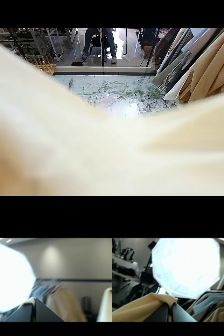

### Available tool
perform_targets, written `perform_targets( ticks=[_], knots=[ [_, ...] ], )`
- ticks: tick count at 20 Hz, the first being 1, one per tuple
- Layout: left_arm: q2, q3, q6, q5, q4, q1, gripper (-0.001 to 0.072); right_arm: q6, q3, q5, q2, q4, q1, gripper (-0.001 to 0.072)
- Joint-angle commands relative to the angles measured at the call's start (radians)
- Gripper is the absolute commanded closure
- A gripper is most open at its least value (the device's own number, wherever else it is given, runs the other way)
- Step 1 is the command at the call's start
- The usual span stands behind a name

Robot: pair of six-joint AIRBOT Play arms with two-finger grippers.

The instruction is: Fold the clothes and pants, and hang the long-sleeved shirts on hangers.

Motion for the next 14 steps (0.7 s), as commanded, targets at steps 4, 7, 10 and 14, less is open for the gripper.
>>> perform_targets(
  ticks=[4,7,10,14],
  knots=[
    [-0.024,-0.444,0.003,-0.074,0.499,-0.158,0.0703,0.003,-0.364,0.121,-0.243,0.274,0.019,0.0697],
    [-0.086,-0.824,0.097,0.244,0.594,-0.359,0.0702,-0.024,-0.597,-0.012,-0.412,0.174,0.161,0.0697],
    [-0.291,-0.981,0.190,0.694,0.595,-0.512,0.0703,-0.024,-0.708,-0.348,-0.657,0.023,0.329,0.0697],
    [-0.733,-0.716,0.232,0.690,0.569,-0.568,0.0703,-0.024,-0.573,-0.700,-1.037,0.018,0.404,0.0696]
  ],
)
